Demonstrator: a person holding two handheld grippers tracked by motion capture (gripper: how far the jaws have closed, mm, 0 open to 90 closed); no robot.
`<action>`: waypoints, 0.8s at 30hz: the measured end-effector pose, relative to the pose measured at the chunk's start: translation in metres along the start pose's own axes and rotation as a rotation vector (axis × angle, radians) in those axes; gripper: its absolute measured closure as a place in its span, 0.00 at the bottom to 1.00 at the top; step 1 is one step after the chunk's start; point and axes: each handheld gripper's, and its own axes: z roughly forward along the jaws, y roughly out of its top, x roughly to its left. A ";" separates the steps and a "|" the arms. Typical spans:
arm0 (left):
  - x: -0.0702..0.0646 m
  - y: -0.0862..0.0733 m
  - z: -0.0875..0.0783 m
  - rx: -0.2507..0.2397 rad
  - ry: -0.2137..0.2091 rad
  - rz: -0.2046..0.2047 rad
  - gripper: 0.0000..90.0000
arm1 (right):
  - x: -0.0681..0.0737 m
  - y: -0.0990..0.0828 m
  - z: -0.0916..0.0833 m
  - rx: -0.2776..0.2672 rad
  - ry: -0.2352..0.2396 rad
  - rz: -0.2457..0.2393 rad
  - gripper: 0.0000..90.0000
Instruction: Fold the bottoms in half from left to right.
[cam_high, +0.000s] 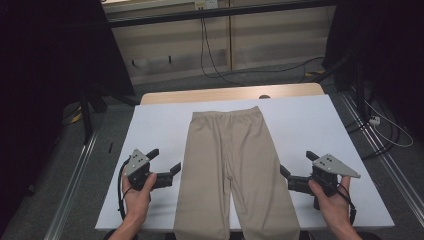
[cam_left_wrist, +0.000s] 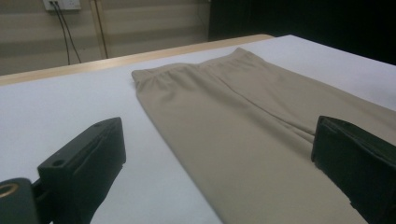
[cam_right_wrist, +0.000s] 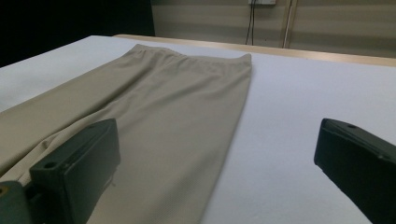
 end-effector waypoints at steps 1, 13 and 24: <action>0.000 0.000 0.001 0.004 0.000 0.000 0.04 | 0.000 0.000 0.000 0.004 0.004 -0.001 0.00; -0.002 0.000 0.001 0.014 0.014 0.001 0.04 | 0.011 -0.001 0.003 0.042 0.083 0.000 0.00; 0.003 -0.003 0.010 0.121 -0.041 -0.063 0.06 | 0.043 -0.002 0.015 0.114 0.170 -0.018 0.02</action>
